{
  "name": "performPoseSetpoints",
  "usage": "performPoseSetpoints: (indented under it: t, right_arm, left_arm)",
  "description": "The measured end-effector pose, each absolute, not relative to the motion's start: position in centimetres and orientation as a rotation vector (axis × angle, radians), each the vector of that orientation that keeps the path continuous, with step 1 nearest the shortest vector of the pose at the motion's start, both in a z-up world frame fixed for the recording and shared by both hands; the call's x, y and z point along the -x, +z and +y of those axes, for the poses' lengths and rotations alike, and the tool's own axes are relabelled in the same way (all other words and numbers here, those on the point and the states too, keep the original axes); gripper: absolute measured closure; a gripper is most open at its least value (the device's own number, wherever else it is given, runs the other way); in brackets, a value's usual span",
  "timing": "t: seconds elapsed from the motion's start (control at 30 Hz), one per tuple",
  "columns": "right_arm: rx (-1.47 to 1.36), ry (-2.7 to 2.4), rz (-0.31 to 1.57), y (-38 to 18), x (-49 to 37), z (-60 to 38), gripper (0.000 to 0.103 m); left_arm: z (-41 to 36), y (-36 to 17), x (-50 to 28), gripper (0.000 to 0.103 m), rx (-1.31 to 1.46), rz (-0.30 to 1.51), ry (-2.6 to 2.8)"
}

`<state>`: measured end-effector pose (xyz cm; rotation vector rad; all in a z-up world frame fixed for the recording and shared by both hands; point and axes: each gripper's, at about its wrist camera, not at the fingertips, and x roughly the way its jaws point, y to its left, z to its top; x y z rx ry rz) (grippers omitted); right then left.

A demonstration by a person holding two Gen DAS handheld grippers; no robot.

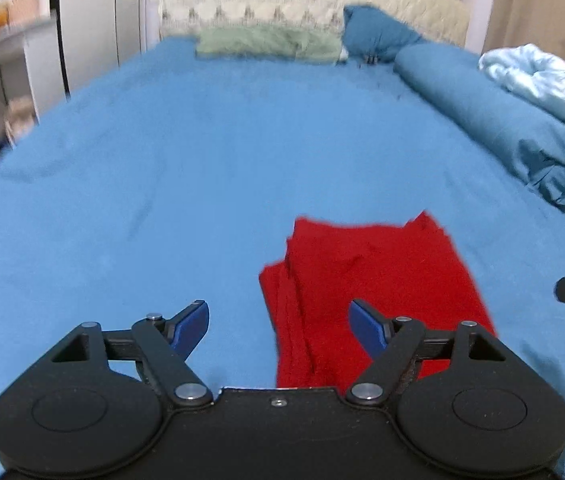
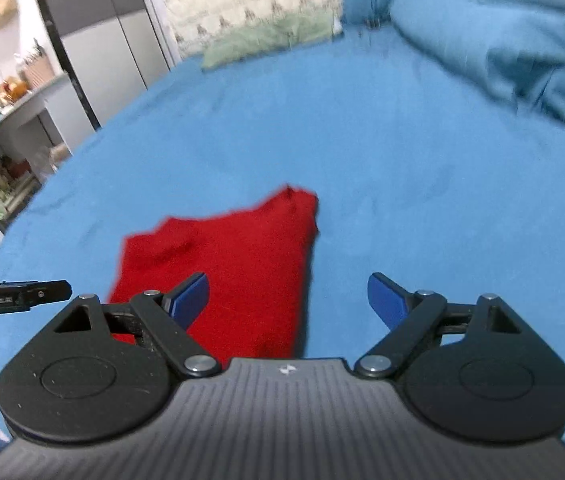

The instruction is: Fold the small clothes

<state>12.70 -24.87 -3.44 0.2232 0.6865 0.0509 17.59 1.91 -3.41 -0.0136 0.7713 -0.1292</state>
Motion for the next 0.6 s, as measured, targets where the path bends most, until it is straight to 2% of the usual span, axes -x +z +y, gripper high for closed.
performPoseSetpoints:
  t: [0.03, 0.1, 0.33, 0.6]
  right_arm:
    - [-0.216, 0.053, 0.670, -1.9, -11.3, -24.6, 0.001]
    - [-0.204, 0.044, 0.645, 0.4, -9.2, -24.1, 0.000]
    - [-0.171, -0.023, 0.636, 5.5, -1.3, -22.0, 0.000]
    - [-0.134, -0.074, 0.724, 5.3, 4.9, -19.1, 0.000]
  left_arm:
    - [1.6, -2.0, -16.2, 0.017, -0.007, 0.746, -0.122]
    - [0.9, 0.3, -13.3, 0.000, -0.042, 0.701, -0.107]
    - [-0.2, 3.5, -4.3, 0.000, -0.096, 0.645, -0.064]
    - [-0.5, 3.2, 1.6, 0.000, -0.131, 0.686, -0.058]
